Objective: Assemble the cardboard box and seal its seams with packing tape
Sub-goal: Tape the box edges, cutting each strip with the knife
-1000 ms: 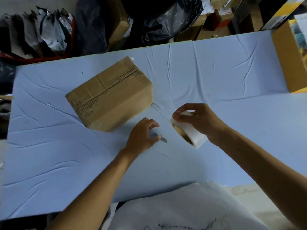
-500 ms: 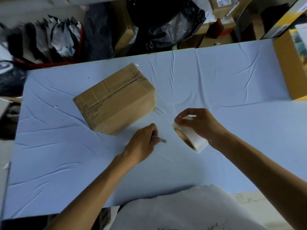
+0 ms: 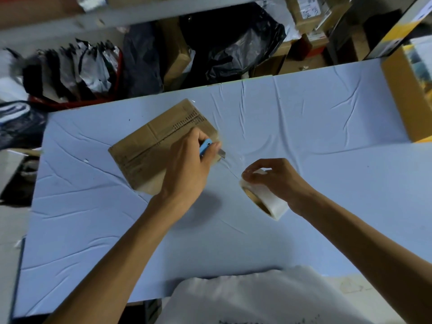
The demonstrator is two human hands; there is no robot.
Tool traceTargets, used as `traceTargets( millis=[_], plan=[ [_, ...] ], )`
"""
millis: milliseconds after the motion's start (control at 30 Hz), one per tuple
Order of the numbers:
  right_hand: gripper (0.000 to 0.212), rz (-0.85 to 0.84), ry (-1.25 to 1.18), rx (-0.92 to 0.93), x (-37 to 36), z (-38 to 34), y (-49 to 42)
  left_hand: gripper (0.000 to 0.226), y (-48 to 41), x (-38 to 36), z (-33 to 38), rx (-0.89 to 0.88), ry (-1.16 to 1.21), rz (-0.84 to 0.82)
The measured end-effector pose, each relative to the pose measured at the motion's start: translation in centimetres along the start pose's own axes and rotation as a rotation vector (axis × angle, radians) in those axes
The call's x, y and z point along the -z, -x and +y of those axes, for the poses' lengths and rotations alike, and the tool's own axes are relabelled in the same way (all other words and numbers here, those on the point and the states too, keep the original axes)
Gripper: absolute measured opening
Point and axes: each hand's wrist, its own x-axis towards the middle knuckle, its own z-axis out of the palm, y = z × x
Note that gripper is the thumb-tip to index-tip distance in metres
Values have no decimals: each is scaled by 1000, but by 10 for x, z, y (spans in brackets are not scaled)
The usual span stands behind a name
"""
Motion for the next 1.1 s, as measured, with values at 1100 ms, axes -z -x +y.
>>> traceTargets(
  millis=[1100],
  plan=[
    [12,44,63,-7,2,-8,-5,20,-26,-23,-16,-176,-132,67]
  ],
)
